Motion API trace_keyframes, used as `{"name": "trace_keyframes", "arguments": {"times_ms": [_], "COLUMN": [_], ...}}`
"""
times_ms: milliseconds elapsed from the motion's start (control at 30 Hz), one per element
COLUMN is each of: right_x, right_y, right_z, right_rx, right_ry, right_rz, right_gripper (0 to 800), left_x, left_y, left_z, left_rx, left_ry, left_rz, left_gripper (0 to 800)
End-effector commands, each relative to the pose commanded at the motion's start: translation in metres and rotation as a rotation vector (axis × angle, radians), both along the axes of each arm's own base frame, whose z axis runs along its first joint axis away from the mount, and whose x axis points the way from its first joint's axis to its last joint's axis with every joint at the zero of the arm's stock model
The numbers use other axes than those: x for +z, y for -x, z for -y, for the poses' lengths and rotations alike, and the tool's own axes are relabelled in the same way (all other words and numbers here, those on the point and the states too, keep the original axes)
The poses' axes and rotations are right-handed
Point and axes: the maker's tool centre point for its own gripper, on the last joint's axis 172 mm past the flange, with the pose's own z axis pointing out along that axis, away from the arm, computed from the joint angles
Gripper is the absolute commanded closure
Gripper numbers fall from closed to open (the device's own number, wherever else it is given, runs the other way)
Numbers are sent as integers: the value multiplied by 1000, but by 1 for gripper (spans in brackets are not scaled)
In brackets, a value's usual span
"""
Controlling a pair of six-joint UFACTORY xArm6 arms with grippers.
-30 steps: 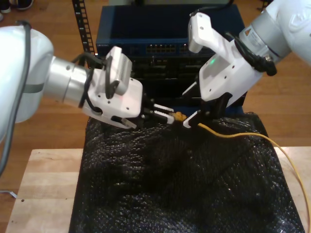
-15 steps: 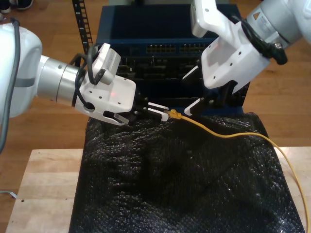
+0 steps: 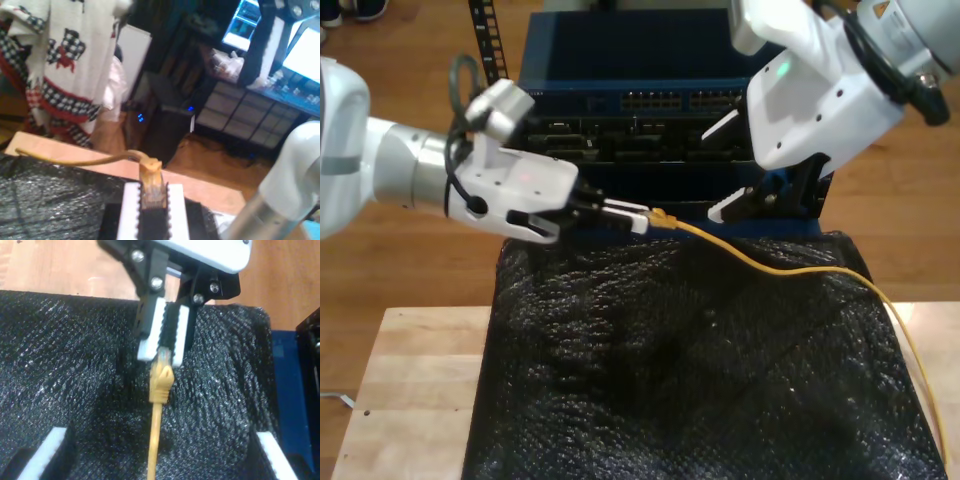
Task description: Grab the cable and plug it in
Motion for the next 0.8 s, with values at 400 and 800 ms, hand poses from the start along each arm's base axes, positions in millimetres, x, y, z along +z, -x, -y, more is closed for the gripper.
{"name": "trace_keyframes", "arguments": {"times_ms": [400,800], "right_x": [37,37], "right_y": [13,-5], "right_z": [7,13], "right_rx": [-10,-67], "right_ry": [-31,-39], "right_rz": [159,200], "right_gripper": [3,2], "left_x": [3,14], "left_y": [3,7], "left_z": [0,1], "left_rx": [-45,-97], "left_ry": [32,120], "left_rz": [-81,-154], "left_gripper": [793,779]}}
